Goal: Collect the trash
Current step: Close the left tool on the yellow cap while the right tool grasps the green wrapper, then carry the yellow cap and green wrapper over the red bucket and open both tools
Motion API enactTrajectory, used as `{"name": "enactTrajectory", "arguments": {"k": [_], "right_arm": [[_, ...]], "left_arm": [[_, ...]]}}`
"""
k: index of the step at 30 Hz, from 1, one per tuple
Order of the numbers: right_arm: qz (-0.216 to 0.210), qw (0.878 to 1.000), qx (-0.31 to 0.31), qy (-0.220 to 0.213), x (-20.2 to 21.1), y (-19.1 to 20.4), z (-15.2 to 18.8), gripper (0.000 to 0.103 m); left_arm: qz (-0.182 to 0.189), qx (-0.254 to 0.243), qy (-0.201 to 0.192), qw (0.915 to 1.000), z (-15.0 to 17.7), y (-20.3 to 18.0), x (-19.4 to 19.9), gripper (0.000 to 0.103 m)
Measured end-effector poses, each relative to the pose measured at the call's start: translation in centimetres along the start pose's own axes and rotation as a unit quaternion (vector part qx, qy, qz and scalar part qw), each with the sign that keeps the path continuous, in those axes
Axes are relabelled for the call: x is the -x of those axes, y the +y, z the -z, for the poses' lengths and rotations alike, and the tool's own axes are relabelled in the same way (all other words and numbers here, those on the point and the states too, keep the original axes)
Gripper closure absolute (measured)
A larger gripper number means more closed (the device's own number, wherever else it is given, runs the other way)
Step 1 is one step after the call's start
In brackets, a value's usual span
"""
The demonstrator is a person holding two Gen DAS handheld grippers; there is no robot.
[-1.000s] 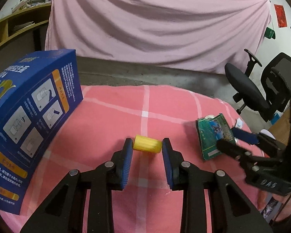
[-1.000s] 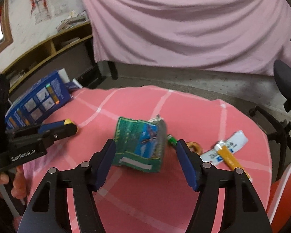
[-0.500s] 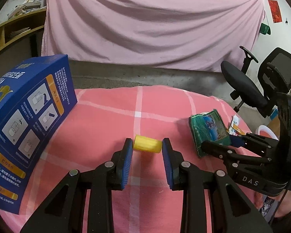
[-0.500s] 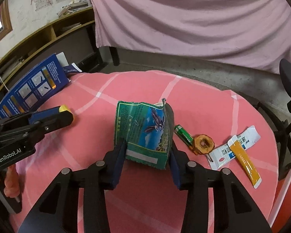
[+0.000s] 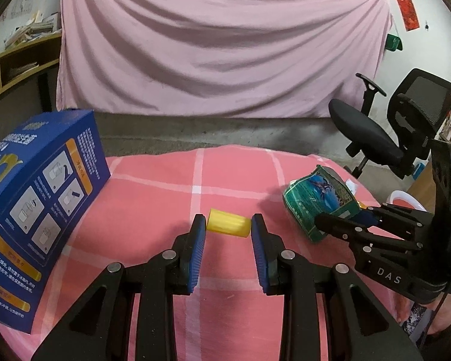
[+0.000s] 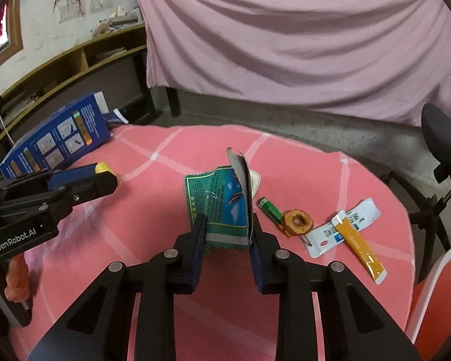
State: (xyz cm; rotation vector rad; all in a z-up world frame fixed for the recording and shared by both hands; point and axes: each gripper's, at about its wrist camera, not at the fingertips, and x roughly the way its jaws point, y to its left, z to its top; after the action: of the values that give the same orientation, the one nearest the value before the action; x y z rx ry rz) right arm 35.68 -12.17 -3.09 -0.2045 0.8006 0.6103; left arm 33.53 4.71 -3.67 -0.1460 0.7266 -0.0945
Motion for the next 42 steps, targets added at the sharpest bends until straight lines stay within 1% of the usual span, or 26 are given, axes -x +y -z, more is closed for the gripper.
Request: {"name": "enactTrajectory", "arguments": {"k": [4,7,10,13,17,20,24,26,29,31,34,39,42], "right_arm": [[0.008,1.0,0.002,-0.027,0.9,0.1,0.0,0.079],[0.011,0.998,0.001,-0.064,2.3,0.0,0.2,0.079],[0.02,0.993,-0.007,-0.112,3.9,-0.2,0.6,0.079],[0.022,0.987,-0.012,-0.156,5.5,-0.4,0.9,0.079],[0.032,0.976,-0.014,-0.216,7.6,-0.3,1.7,0.079],[0.044,0.965,-0.015,-0.257,9.2,-0.2,2.2,0.079],[0.068,0.95,-0.015,-0.304,11.6,-0.1,3.1,0.079],[0.079,0.942,-0.016,-0.324,12.8,-0.3,3.7,0.079],[0.101,0.93,-0.015,-0.353,14.5,-0.7,4.4,0.079],[0.113,0.924,-0.015,-0.366,15.5,-1.0,4.8,0.079],[0.125,0.918,-0.021,-0.376,16.9,-2.2,5.4,0.079],[0.152,0.908,-0.043,-0.388,19.1,-4.8,7.0,0.079],[0.169,0.904,-0.064,-0.388,20.5,-6.8,8.2,0.079]], "left_arm": [[-0.001,-0.01,-0.019,0.9998,0.3,-0.7,0.6,0.077],[0.011,-0.013,-0.034,0.9993,0.5,-1.1,1.0,0.077],[0.024,-0.01,-0.062,0.9977,0.8,-1.3,1.9,0.077],[0.028,-0.015,-0.104,0.994,1.1,-1.7,3.2,0.077],[0.022,-0.033,-0.166,0.9854,2.1,-2.8,5.0,0.077],[0.014,-0.043,-0.21,0.9767,3.0,-3.9,6.5,0.077],[0.047,-0.025,-0.234,0.9708,3.9,-4.6,7.5,0.077],[0.051,-0.032,-0.245,0.9675,4.2,-5.6,7.9,0.077],[0.057,-0.05,-0.273,0.959,4.6,-7.9,9.3,0.077],[0.067,-0.052,-0.28,0.9563,4.2,-9.2,9.6,0.077],[0.083,-0.062,-0.285,0.9528,4.4,-11.5,10.2,0.077],[0.111,-0.077,-0.274,0.9522,3.7,-15.3,9.4,0.077],[0.127,-0.094,-0.272,0.9493,3.3,-18.1,9.2,0.077]]}}
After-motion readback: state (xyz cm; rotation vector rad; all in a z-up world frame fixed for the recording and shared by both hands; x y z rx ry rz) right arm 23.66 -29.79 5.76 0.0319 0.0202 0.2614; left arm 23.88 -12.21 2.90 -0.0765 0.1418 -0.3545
